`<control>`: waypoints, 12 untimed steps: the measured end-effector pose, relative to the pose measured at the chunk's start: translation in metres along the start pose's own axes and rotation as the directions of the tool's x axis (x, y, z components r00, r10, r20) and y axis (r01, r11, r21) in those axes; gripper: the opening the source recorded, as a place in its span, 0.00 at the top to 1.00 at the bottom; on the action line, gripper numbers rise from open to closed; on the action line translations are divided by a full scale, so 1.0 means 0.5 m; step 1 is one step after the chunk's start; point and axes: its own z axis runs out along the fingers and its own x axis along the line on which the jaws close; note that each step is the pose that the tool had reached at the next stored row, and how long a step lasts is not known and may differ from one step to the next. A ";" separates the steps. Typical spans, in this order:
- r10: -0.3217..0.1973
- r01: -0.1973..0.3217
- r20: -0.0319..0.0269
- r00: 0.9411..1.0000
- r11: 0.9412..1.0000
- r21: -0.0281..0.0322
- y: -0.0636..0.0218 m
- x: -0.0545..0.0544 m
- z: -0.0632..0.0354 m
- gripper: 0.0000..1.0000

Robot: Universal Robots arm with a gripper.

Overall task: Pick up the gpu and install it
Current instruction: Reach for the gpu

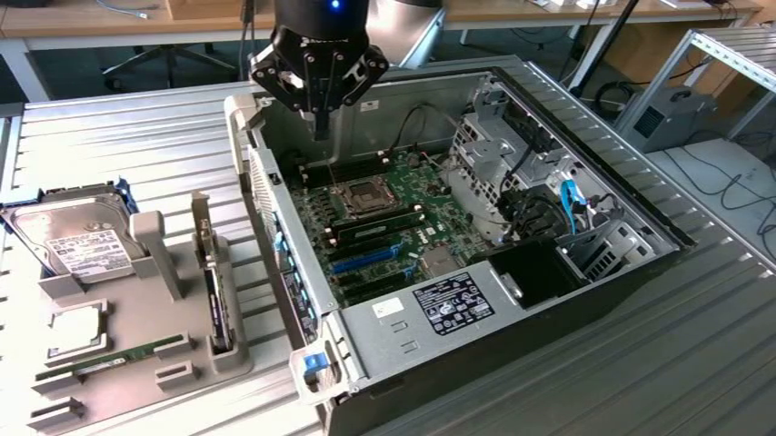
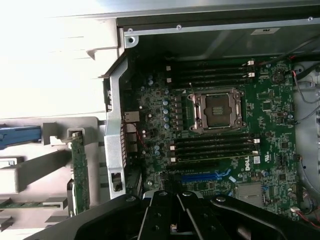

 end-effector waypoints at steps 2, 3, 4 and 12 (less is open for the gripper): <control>0.000 0.000 0.000 1.000 1.000 0.000 0.000 0.001 0.000 0.89; 0.000 0.000 0.000 1.000 1.000 0.000 0.000 0.002 0.000 0.89; 0.000 0.000 0.000 1.000 1.000 0.000 0.000 0.003 0.000 0.89; 0.000 0.000 0.000 1.000 1.000 0.000 -0.001 0.009 0.000 0.89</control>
